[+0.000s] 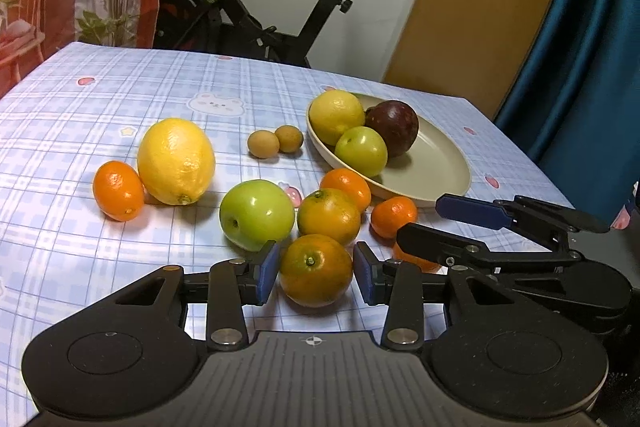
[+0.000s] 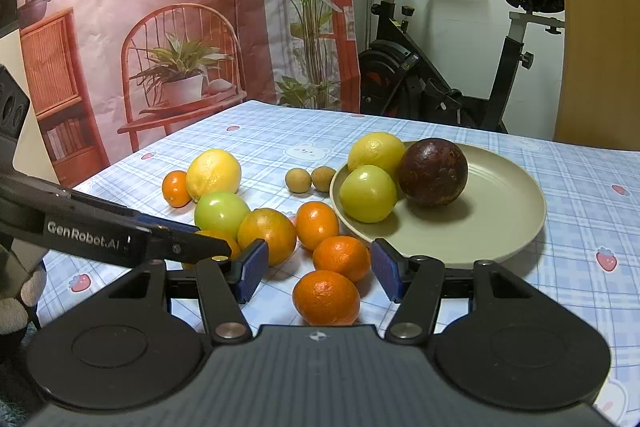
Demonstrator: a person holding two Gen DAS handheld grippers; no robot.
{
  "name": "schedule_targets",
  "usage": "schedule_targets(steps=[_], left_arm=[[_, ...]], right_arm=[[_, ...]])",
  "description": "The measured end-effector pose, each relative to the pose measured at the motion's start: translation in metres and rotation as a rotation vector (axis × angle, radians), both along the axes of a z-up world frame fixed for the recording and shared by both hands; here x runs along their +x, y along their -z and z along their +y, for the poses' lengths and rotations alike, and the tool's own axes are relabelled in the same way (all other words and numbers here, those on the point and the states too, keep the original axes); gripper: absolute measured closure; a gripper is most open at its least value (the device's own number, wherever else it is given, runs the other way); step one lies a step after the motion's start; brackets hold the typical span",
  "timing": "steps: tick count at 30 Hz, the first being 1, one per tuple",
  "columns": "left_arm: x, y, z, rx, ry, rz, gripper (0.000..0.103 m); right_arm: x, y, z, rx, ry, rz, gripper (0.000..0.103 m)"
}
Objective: Organize fruits
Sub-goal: 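Lift the orange with the left tool off the tablecloth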
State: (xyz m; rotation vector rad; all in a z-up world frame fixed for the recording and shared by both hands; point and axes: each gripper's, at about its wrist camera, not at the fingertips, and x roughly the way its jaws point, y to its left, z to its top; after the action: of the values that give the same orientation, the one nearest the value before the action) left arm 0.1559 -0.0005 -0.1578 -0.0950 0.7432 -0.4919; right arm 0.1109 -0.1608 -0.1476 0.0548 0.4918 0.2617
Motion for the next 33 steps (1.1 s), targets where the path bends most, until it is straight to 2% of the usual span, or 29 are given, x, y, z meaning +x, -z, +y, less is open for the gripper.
schedule_targets(steps=[9, 18, 21, 24, 29, 33], left_arm=[[0.0, 0.004, -0.003, 0.008, 0.018, 0.009, 0.057], [0.0, 0.007, -0.001, 0.021, 0.015, 0.017, 0.058], [-0.001, 0.003, 0.004, 0.054, -0.03, 0.033, 0.058], [-0.004, 0.001, 0.018, 0.054, -0.089, 0.06, 0.058], [-0.003, -0.002, 0.033, 0.087, -0.183, 0.051, 0.058], [0.0, -0.003, 0.033, 0.093, -0.192, 0.036, 0.058]], right_arm=[[0.001, 0.0, 0.0, 0.0, -0.002, 0.003, 0.043], [0.001, 0.0, 0.0, 0.001, -0.002, 0.002, 0.043], [0.0, 0.0, -0.001, 0.004, -0.003, -0.003, 0.043], [-0.001, -0.001, -0.002, 0.009, -0.001, -0.01, 0.046], [-0.001, -0.005, 0.0, 0.009, -0.013, -0.023, 0.05], [0.01, -0.01, 0.013, -0.02, -0.073, -0.023, 0.053]])
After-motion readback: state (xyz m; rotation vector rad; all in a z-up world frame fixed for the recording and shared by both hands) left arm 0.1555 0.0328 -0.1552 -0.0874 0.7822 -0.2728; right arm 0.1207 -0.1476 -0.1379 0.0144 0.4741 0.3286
